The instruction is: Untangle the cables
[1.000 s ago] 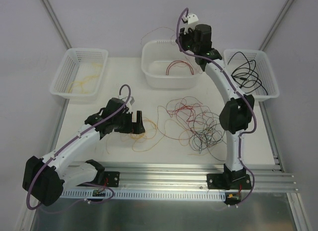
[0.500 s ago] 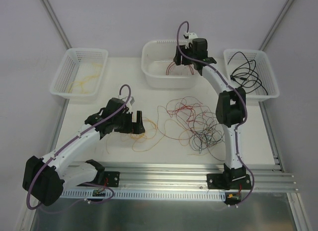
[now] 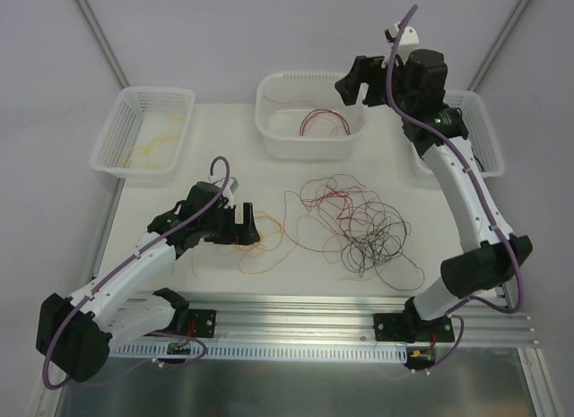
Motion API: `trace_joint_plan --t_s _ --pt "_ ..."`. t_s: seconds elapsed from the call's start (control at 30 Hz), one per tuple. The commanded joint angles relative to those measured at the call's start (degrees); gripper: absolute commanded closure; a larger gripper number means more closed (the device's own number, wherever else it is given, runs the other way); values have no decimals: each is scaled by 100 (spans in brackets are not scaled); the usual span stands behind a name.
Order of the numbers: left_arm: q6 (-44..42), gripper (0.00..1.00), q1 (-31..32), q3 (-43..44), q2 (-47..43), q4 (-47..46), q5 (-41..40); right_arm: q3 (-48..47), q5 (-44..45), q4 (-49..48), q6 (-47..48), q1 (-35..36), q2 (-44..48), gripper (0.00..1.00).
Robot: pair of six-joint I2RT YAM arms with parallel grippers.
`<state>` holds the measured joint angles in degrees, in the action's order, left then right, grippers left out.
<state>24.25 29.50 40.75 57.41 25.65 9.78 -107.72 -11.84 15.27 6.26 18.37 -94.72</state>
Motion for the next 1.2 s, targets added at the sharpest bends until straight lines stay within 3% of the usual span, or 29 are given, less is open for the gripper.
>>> trace_joint_plan --t_s 0.0,0.2,0.33,0.43,0.57,0.7,1.07,1.17 --pt "360 1 -58 -146 -186 -78 -143 987 -91 1056 -424 149 698 7" --pt "817 1 -58 -594 -423 -209 -494 2579 -381 1620 -600 991 1657 11" --pt "1081 1 -58 -858 -502 -376 -539 3641 251 1647 -591 1939 1650 16" --pt "1354 1 -41 -1078 -380 -647 -574 3934 453 1296 -617 2406 1387 21" --pt "1731 1 -40 -1367 -107 -1175 -626 3829 735 900 -609 2812 886 31" --pt "1864 1 3 -1412 200 -1448 -661 3837 1025 111 -1170 2918 411 46" --pt "2057 1 109 -1509 411 -1642 -846 3425 1596 -665 -2164 2953 -1118 46" --pt "2075 1 153 -1491 657 -1730 -916 3389 1667 -762 -2208 2953 -1330 53"
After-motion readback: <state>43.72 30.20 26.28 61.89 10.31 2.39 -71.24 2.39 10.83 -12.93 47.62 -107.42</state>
